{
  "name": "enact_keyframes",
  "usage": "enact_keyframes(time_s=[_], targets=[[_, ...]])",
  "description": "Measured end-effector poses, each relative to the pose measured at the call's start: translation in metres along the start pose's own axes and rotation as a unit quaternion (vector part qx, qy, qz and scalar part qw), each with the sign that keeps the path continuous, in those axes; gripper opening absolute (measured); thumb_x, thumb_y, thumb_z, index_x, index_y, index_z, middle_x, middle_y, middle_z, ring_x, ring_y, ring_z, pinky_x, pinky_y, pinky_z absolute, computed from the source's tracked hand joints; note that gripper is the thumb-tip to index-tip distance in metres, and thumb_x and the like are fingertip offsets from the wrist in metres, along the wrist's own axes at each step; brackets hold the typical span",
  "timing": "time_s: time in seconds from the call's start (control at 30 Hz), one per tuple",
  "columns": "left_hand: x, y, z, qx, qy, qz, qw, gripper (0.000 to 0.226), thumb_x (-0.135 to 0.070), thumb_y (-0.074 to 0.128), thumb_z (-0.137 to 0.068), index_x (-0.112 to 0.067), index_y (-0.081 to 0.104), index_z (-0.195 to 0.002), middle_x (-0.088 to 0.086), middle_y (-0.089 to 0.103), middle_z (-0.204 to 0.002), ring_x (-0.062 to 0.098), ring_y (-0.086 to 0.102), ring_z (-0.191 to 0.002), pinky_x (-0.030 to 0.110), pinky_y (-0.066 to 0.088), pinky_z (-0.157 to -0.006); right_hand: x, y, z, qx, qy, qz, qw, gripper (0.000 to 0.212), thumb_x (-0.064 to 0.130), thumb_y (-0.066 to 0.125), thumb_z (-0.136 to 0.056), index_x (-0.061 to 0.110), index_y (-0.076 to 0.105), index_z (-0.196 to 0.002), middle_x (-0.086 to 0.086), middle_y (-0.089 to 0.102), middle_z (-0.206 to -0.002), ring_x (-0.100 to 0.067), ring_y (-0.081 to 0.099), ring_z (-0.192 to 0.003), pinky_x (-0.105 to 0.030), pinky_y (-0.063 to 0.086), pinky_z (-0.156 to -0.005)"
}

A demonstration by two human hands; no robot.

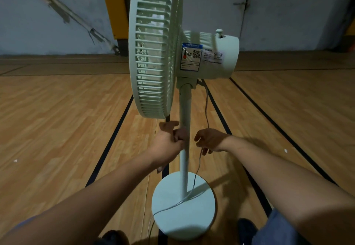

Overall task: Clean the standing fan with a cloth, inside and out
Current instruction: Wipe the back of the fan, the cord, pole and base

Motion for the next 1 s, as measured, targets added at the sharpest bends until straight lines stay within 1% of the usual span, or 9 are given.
enact_keyframes(time_s=[0.07, 0.13, 0.23, 0.37, 0.53, 0.63, 0.83, 0.93, 1.0], targets=[[0.004, -0.006, 0.003, 0.003, -0.013, 0.062, 0.998, 0.008, -0.005, 0.056, -0.106, -0.007, 0.064, -0.108, 0.014, 0.071, -0.095, 0.021, 0.07, -0.083, 0.036, 0.062, -0.075, -0.005, -0.001, 0.003, 0.001, 0.006, 0.003, 1.0, 0.016, 0.019, 0.06, -0.106, 0.018, 0.065, -0.121, -0.005, 0.076, -0.107, -0.016, 0.08, -0.082, -0.029, 0.061, -0.069], [0.003, -0.007, 0.007, 0.021, -0.021, 0.085, 0.996, 0.017, -0.004, 0.052, -0.107, -0.002, 0.063, -0.094, 0.019, 0.066, -0.086, 0.027, 0.062, -0.078, 0.04, 0.054, -0.074, -0.006, -0.001, 0.009, 0.013, 0.0, -0.024, 1.0, 0.012, 0.017, 0.061, -0.105, 0.024, 0.066, -0.113, -0.002, 0.076, -0.109, -0.014, 0.08, -0.083, -0.027, 0.061, -0.068], [-0.002, -0.007, 0.008, 0.044, -0.026, 0.115, 0.992, 0.02, -0.007, 0.056, -0.106, 0.005, 0.069, -0.097, 0.026, 0.074, -0.095, 0.037, 0.074, -0.091, 0.044, 0.062, -0.085, -0.002, 0.001, 0.022, 0.017, -0.024, -0.076, 0.997, 0.026, 0.013, 0.072, -0.098, 0.03, 0.069, -0.117, 0.004, 0.078, -0.113, -0.008, 0.078, -0.095, -0.026, 0.062, -0.077], [-0.005, 0.001, 0.002, 0.043, -0.038, 0.171, 0.984, 0.023, -0.018, 0.059, -0.109, -0.001, 0.074, -0.105, 0.017, 0.079, -0.096, 0.036, 0.077, -0.102, 0.044, 0.06, -0.092, 0.006, 0.001, 0.04, 0.063, -0.035, -0.176, 0.982, 0.041, 0.014, 0.08, -0.091, 0.036, 0.066, -0.123, 0.012, 0.079, -0.112, -0.008, 0.072, -0.109, -0.019, 0.057, -0.086], [-0.001, 0.013, 0.0, -0.014, -0.061, 0.276, 0.959, 0.012, -0.009, 0.071, -0.102, -0.006, 0.08, -0.111, 0.013, 0.083, -0.106, 0.029, 0.079, -0.107, 0.037, 0.062, -0.089, 0.007, 0.002, 0.051, 0.074, -0.042, -0.286, 0.954, 0.056, 0.018, 0.088, -0.083, 0.033, 0.063, -0.13, -0.003, 0.076, -0.128, -0.026, 0.065, -0.128, -0.049, 0.049, -0.114], [0.001, 0.014, -0.002, -0.002, -0.068, 0.298, 0.952, 0.019, -0.01, 0.072, -0.101, -0.005, 0.078, -0.119, 0.015, 0.082, -0.113, 0.031, 0.078, -0.111, 0.041, 0.061, -0.098, 0.005, 0.002, 0.053, 0.05, -0.043, -0.309, 0.949, 0.056, 0.025, 0.092, -0.077, 0.017, 0.069, -0.127, -0.009, 0.078, -0.121, -0.033, 0.068, -0.124, -0.054, 0.052, -0.111], [0.019, 0.013, -0.01, 0.014, -0.131, 0.323, 0.937, 0.028, -0.011, 0.067, -0.104, -0.003, 0.069, -0.131, 0.02, 0.078, -0.122, 0.036, 0.073, -0.118, 0.049, 0.056, -0.109, 0.007, 0.002, 0.053, 0.0, -0.023, -0.339, 0.94, 0.051, 0.033, 0.082, -0.089, 0.001, 0.069, -0.126, -0.021, 0.076, -0.119, -0.037, 0.069, -0.12, -0.042, 0.052, -0.097], [0.036, 0.003, -0.015, -0.006, -0.213, 0.366, 0.906, 0.028, -0.011, 0.055, -0.111, -0.001, 0.061, -0.136, 0.018, 0.072, -0.108, 0.03, 0.07, -0.101, 0.042, 0.058, -0.094, 0.015, -0.003, 0.055, -0.022, 0.024, -0.255, 0.966, 0.058, 0.052, 0.081, -0.086, 0.003, 0.073, -0.117, -0.016, 0.079, -0.108, -0.032, 0.073, -0.104, -0.04, 0.057, -0.093], [0.044, -0.01, -0.018, -0.053, -0.268, 0.447, 0.852, 0.03, -0.02, 0.046, -0.115, 0.001, 0.059, -0.132, 0.018, 0.069, -0.102, 0.029, 0.069, -0.095, 0.039, 0.059, -0.081, 0.019, -0.006, 0.055, -0.057, 0.052, -0.14, 0.987, 0.048, 0.055, 0.079, -0.086, 0.01, 0.076, -0.103, -0.009, 0.079, -0.093, -0.024, 0.072, -0.086, -0.032, 0.059, -0.075]])
Point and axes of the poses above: each hand's wrist, its own z-axis away from the middle knuckle, its own y-axis out of the palm, x = y × z, the point moved 2 cm from there along -z, towards the middle knuckle
